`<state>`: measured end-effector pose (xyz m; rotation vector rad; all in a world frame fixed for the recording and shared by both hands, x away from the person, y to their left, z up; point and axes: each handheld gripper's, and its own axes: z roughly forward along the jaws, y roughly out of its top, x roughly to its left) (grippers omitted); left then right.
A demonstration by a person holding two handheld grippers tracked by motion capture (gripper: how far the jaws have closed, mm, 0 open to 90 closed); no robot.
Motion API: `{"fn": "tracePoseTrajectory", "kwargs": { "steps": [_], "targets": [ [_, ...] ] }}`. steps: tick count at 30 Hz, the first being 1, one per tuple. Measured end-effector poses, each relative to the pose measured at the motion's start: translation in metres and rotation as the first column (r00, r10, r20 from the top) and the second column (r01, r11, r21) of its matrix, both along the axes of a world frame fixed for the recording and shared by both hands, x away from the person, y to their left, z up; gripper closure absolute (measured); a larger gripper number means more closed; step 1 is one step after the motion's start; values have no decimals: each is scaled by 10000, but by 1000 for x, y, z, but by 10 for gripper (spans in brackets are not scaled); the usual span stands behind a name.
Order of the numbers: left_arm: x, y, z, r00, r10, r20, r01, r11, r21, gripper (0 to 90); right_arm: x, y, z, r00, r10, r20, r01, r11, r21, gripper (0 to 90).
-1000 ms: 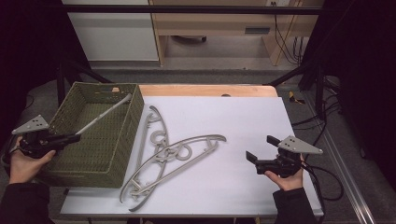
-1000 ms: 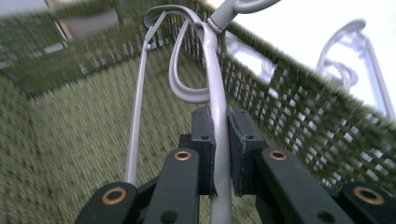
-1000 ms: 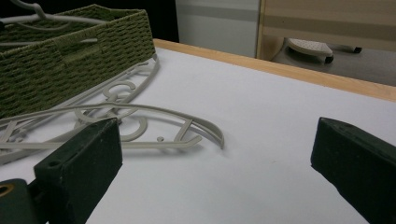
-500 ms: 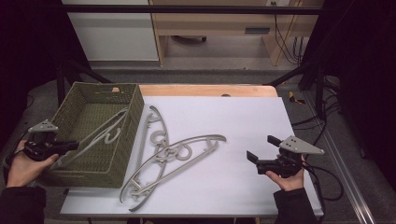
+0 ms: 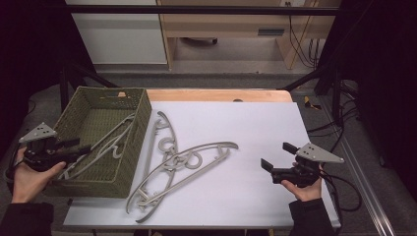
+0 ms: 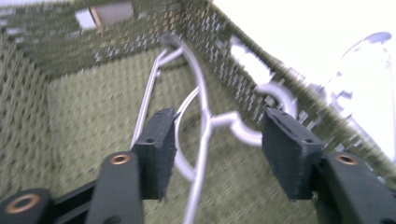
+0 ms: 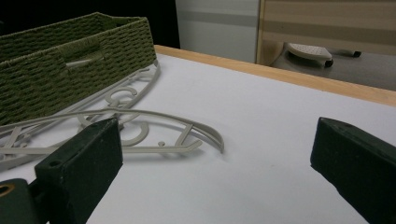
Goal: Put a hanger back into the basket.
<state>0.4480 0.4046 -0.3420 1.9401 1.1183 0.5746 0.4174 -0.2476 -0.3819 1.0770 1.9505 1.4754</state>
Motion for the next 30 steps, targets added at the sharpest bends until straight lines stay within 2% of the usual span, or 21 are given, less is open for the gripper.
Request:
{"fn": "tracePoseTrajectory", "kwargs": {
  "steps": [2, 7, 10, 17, 24, 27, 30],
  "targets": [
    [-2, -7, 3, 9998, -108, 162, 111, 9998, -162, 406, 0, 0, 0, 10000, 2, 12, -2, 10000, 0, 24],
    [-6, -23, 4, 9976, -396, 573, 437, 9964, -729, 288, 0, 0, 0, 10000, -9, 19, 9, 10000, 33, 24],
    [-9, -35, 2, 9955, -535, 781, 601, 9946, -849, 233, 1, 0, 0, 10000, -3, 12, 3, 10000, 33, 24],
    [-11, -61, -1, 9917, -986, 828, 1062, 9899, -937, 162, 1, -1, 0, 10000, -27, -6, 27, 10000, 33, 24],
    [-16, -86, -5, 9841, -1534, 896, 1612, 9830, -876, 107, 0, -1, 1, 10000, -52, 5, 52, 10000, 49, 24],
    [-19, -99, -10, 9798, -1824, 822, 1899, 9772, -950, 109, 0, -1, 1, 10000, -67, 0, 67, 10000, 45, 24],
    [-19, -110, -15, 9762, -2077, 624, 2121, 9745, -739, 108, 1, -1, 0, 10000, -61, 4, 61, 10000, 9, 24]
  ]
}}
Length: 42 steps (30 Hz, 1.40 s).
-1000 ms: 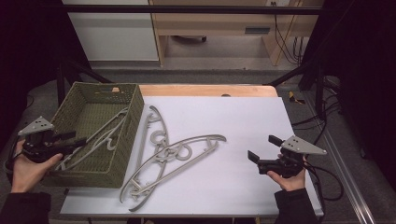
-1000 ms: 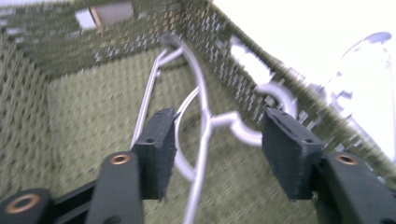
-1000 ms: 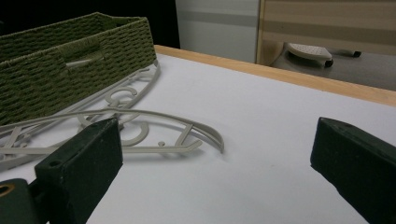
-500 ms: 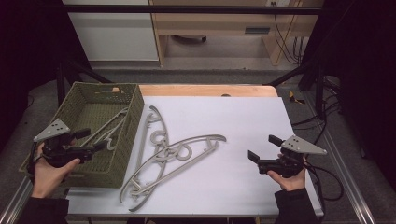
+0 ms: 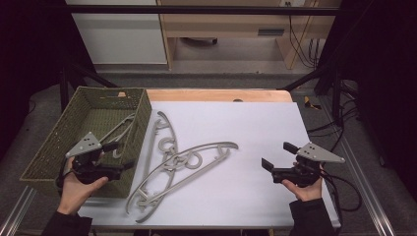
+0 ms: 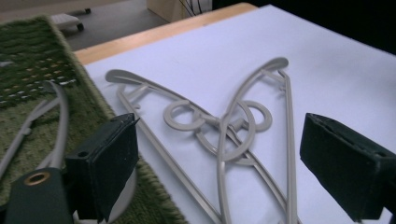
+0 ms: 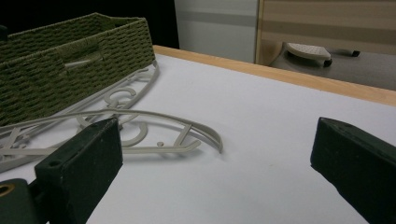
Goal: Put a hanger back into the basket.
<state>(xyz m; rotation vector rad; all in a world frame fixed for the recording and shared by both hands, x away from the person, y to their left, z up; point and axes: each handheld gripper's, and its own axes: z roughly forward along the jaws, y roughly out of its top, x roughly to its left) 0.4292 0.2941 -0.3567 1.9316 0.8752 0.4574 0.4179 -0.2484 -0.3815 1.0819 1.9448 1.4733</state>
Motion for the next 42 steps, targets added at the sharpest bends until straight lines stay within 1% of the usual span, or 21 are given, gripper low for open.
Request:
{"fn": "tracePoseTrajectory", "kwargs": {
  "steps": [5, 10, 15, 18, 21, 23, 24, 25, 27, 28, 29, 31, 32, 35, 36, 37, 38, 39, 40, 41, 42],
  "targets": [
    [0, -12, -4, 9995, -302, -105, 302, 9995, 50, 113, 0, 0, -1, 10000, 16, -44, -16, 10000, -19, 24],
    [0, -27, -6, 9981, -580, -197, 584, 9980, 235, 120, 0, 1, -1, 10000, 60, -69, -60, 10000, 19, 24],
    [3, -44, -13, 9960, -787, -423, 809, 9952, 552, 132, 1, 1, -1, 9999, 64, -95, -64, 10000, -13, 24],
    [5, -53, -19, 9954, -812, -513, 853, 9927, 850, 143, 0, 2, -1, 9999, 99, -116, -100, 9999, -29, 24],
    [8, -59, -26, 9935, -862, -742, 943, 9890, 1136, 148, 0, 2, -1, 9999, 88, -82, -89, 10000, -5, 24],
    [9, -62, -29, 9928, -780, -904, 897, 9869, 1339, 157, 0, 2, -1, 9999, 98, -85, -98, 9999, -35, 24],
    [8, -63, -29, 9933, -809, -831, 923, 9852, 1442, 160, 0, 2, -1, 9999, 97, -88, -97, 9999, -49, 24],
    [8, -64, -29, 9936, -800, -793, 911, 9846, 1491, 165, 0, 2, -1, 9999, 95, -73, -96, 9999, -42, 24],
    [8, -65, -30, 9937, -674, -894, 801, 9859, 1468, 179, -1, 2, -1, 9999, 107, -78, -108, 9999, -24, 25],
    [8, -66, -32, 9935, -669, -926, 804, 9852, 1512, 185, 0, 3, -2, 9999, 119, -100, -119, 9999, -37, 25],
    [8, -68, -34, 9924, -653, -1044, 810, 9847, 1542, 194, 0, 3, -2, 9999, 131, -100, -132, 9999, -65, 25],
    [9, -73, -39, 9916, -548, -1171, 751, 9814, 1766, 207, 0, 3, -2, 9999, 117, -87, -117, 9999, -50, 25],
    [10, -75, -42, 9908, -488, -1261, 711, 9812, 1796, 218, 0, 3, -2, 9999, 117, -93, -118, 9999, -52, 25],
    [12, -81, -52, 9893, -335, -1417, 615, 9782, 1986, 244, 0, 3, -2, 9999, 142, -85, -142, 9999, -39, 24],
    [13, -83, -57, 9885, -254, -1490, 564, 9766, 2073, 251, 0, 3, -2, 9998, 192, -88, -193, 9998, -70, 24],
    [13, -85, -60, 9884, -219, -1502, 552, 9737, 2212, 260, 0, 3, -2, 9998, 194, -84, -194, 9998, -71, 25],
    [14, -87, -63, 9896, -73, -1435, 425, 9689, 2437, 265, 0, 3, -2, 9998, 200, -87, -200, 9998, -70, 25],
    [14, -90, -66, 9893, 8, -1459, 371, 9657, 2570, 271, 0, 3, -2, 9998, 182, -89, -183, 9998, -62, 24],
    [15, -92, -69, 9886, 79, -1502, 324, 9640, 2640, 276, 0, 3, -2, 9998, 180, -97, -181, 9998, -63, 24],
    [16, -93, -73, 9885, 319, -1476, 116, 9585, 2848, 283, 0, 4, -2, 9998, 153, -96, -153, 9999, -26, 24],
    [17, -93, -76, 9893, 445, -1387, -26, 9575, 2886, 291, 0, 4, -2, 9998, 151, -95, -152, 9999, -47, 25]
  ]
}}
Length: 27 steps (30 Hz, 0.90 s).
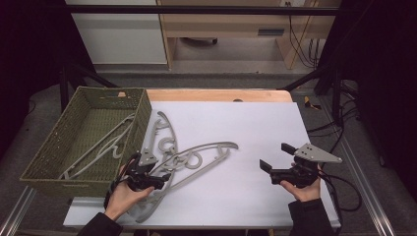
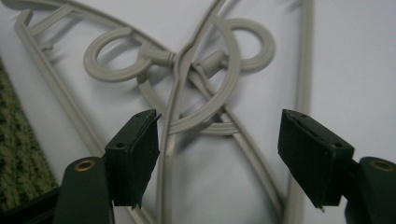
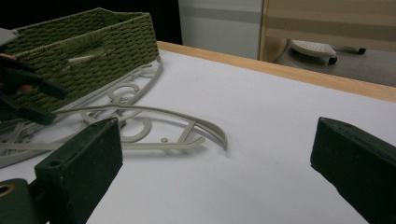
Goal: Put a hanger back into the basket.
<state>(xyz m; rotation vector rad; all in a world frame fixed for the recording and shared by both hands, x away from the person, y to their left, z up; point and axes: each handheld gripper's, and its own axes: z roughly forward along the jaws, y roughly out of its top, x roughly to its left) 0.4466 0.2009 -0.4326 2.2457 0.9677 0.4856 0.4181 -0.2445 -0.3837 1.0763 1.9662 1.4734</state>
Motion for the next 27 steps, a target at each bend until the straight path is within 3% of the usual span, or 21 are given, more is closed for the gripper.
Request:
{"fn": "tracePoseTrajectory", "kwargs": {
  "steps": [7, 10, 15, 21, 24, 27],
  "targets": [
    [5, -1, -14, 9981, 616, 9, -615, 9954, 734, 323, 0, 0, 0, 10000, 22, -23, -22, 10000, -33, 24],
    [5, -2, -18, 9972, 741, -85, -731, 9939, 820, 344, 0, 0, 0, 10000, 47, -18, -47, 10000, -29, 24],
    [8, -4, -25, 9947, 876, -532, -815, 9908, 1077, 382, 0, 1, -1, 10000, 33, -40, -33, 10000, -34, 25],
    [8, -3, -27, 9909, 1156, -694, -1058, 9858, 1305, 512, 0, 1, 0, 10000, 34, -38, -34, 10000, -29, 25],
    [8, -1, -27, 9862, 1379, -913, -1249, 9829, 1350, 632, 0, 1, -1, 10000, 23, -25, -23, 10000, -32, 25],
    [7, 0, -27, 9844, 1352, -1130, -1207, 9846, 1261, 710, 0, 1, -1, 10000, 27, -28, -27, 10000, -38, 25]
  ]
}}
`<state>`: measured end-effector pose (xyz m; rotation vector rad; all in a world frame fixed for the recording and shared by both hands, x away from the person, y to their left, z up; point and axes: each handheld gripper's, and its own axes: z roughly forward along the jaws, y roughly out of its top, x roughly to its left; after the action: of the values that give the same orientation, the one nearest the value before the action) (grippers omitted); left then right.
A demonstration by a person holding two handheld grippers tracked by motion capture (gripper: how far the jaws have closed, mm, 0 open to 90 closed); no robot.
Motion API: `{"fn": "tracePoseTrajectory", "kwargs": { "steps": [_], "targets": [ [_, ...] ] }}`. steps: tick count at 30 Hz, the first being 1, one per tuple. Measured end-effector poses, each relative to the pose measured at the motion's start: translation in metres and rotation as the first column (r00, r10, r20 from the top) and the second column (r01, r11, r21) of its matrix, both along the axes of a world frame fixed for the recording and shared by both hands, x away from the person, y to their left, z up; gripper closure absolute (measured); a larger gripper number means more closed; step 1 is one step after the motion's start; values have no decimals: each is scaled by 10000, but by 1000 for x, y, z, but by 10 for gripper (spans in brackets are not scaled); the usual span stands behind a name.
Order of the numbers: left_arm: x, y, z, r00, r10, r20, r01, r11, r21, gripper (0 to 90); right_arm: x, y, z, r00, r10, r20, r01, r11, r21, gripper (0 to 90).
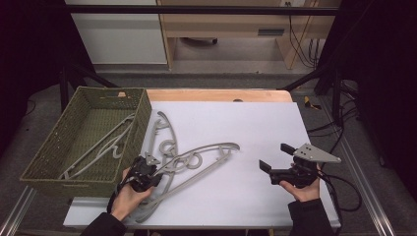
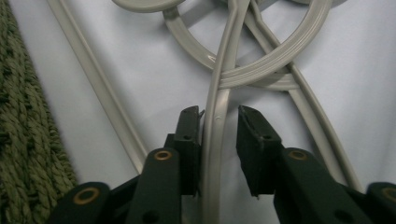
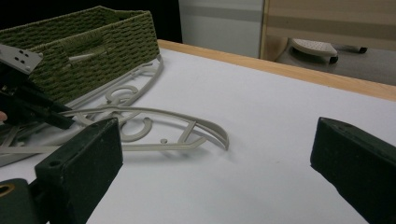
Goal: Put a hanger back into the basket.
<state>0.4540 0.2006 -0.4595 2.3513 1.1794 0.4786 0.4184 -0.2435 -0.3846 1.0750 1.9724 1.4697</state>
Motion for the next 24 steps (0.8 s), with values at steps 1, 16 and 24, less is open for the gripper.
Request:
{"fn": "tracePoseTrajectory", "kwargs": {
  "steps": [1, 16, 24],
  "targets": [
    [0, 0, 0, 10000, 40, -64, -40, 10000, -45, 738, 0, 0, 0, 10000, 1, -9, -1, 10000, 18, 25],
    [2, -2, -1, 9974, -583, -431, 555, 9965, -631, 638, -1, -2, 2, 10000, 42, 45, -42, 10000, 83, 28],
    [3, -3, 1, 9986, -257, -467, 236, 9987, -444, 782, -1, -2, 2, 10000, 72, 44, -72, 10000, 54, 29]
  ]
}}
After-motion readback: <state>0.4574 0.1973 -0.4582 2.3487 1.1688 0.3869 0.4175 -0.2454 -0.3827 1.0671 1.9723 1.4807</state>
